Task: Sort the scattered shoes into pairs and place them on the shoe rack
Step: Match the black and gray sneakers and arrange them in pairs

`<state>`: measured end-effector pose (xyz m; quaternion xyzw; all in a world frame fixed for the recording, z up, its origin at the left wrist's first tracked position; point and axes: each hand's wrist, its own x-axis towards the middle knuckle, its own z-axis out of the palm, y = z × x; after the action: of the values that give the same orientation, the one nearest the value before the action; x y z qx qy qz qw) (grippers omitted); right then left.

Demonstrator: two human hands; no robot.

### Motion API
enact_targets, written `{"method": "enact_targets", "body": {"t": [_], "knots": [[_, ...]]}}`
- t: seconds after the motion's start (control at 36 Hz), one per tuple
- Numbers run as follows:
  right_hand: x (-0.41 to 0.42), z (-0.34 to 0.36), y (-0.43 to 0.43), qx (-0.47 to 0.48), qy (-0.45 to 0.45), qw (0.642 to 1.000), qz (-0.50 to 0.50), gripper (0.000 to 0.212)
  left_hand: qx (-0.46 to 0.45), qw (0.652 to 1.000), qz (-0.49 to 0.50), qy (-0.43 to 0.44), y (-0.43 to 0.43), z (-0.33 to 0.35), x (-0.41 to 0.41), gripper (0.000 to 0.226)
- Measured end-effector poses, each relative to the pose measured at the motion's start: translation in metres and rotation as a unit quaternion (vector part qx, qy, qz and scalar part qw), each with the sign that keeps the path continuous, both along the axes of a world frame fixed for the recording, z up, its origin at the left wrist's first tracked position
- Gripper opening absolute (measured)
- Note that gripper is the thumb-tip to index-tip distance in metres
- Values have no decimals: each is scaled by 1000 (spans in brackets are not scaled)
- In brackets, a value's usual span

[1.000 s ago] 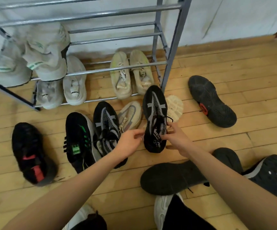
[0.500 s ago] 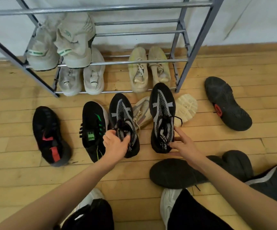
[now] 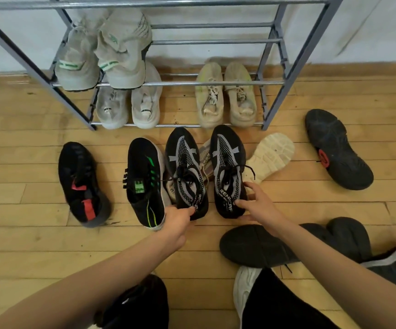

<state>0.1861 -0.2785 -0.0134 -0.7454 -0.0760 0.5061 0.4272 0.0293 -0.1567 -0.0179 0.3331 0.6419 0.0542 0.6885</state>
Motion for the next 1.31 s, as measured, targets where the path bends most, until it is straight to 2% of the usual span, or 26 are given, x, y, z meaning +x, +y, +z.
{"method": "enact_targets", "body": {"t": [0.08,0.28,0.39,0.58,0.75,0.83,0.89,1.0,1.08,1.17,1.31], "knots": [[2,-4,2,-6,-6,1000,-4,64,-52,995,51,-65,3,8,0,38],[-4,-6,-1,4,-57,998,9,61,-68,989,65,-113,3,12,-6,48],[-10,-6,-9,35,-89,995,7,64,-32,989,60,-130,-3,15,-6,54],[-2,9,-9,99,-134,986,-27,62,51,983,37,-173,-3,29,0,51],[17,31,7,150,-150,975,-60,59,84,974,15,-208,20,47,18,46],[34,45,20,155,-165,972,-64,60,86,971,7,-223,37,59,33,47],[47,54,30,159,-177,969,-59,61,85,968,3,-238,49,70,45,39],[71,72,54,157,-157,973,-67,59,97,965,-1,-244,76,85,71,36],[92,83,73,145,-165,974,-60,66,108,964,-16,-244,97,99,90,38],[109,98,93,149,-159,973,-80,58,124,964,-24,-232,116,113,109,37],[139,113,111,108,-207,970,-73,39,124,964,-38,-232,136,128,136,29]]}}
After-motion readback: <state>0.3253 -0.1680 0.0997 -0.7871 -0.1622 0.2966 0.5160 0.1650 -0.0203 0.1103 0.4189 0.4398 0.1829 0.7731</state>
